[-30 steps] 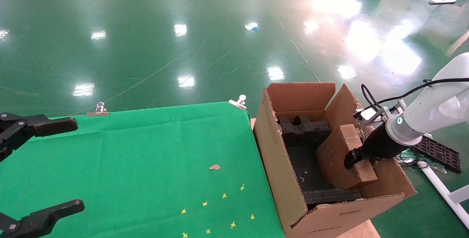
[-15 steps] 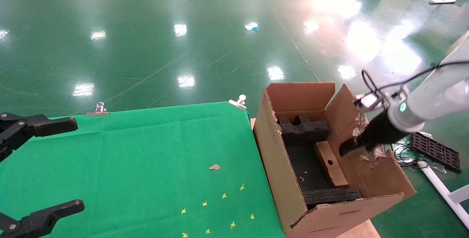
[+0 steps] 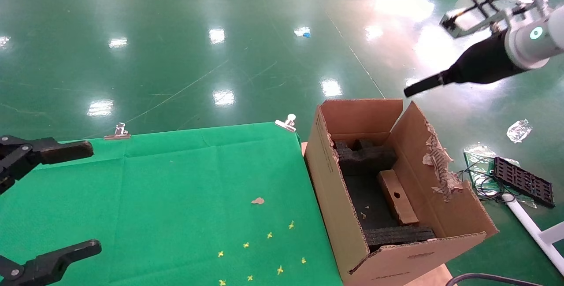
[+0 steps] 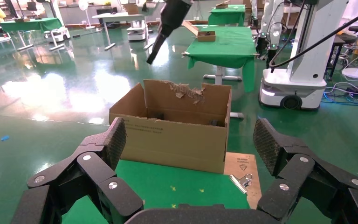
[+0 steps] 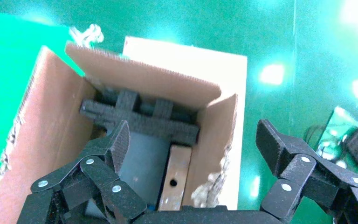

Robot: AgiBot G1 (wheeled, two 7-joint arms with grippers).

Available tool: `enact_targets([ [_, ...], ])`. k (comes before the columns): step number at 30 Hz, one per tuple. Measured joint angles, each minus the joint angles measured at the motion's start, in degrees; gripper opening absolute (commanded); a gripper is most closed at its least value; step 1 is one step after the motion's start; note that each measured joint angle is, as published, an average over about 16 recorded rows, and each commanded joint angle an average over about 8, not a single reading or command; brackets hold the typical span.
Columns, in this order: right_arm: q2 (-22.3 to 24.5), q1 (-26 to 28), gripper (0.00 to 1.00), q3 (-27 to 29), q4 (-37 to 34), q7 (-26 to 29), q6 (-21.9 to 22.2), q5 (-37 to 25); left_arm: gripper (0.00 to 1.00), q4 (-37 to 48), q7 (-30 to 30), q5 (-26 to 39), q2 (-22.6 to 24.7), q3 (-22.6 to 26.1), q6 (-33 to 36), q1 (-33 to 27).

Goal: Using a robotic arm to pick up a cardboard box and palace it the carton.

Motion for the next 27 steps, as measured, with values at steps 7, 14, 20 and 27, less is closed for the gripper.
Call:
enact_targets([
  [7, 1.5, -0.2, 1.00, 3.9, 4.0, -3.1, 0.5, 1.7, 1.00, 0.0, 0.0, 0.0, 0.0, 0.0, 0.0, 0.0],
  [14, 2.9, -5.6, 1.00, 11.4, 10.2, -6.3, -1.0, 4.4, 1.00, 0.1, 0.0, 0.0, 0.0, 0.1, 0.0, 0.0],
  [20, 4.1, -12.2, 1.00, 19.5, 16.5, -9.5, -2.7, 7.3, 1.00, 0.1, 0.0, 0.0, 0.0, 0.1, 0.0, 0.0],
  [27, 5.5, -19.7, 1.00, 28.7, 23.7, -13.2, -4.7, 10.5, 1.00, 0.1, 0.1, 0.0, 0.0, 0.1, 0.0, 0.0],
])
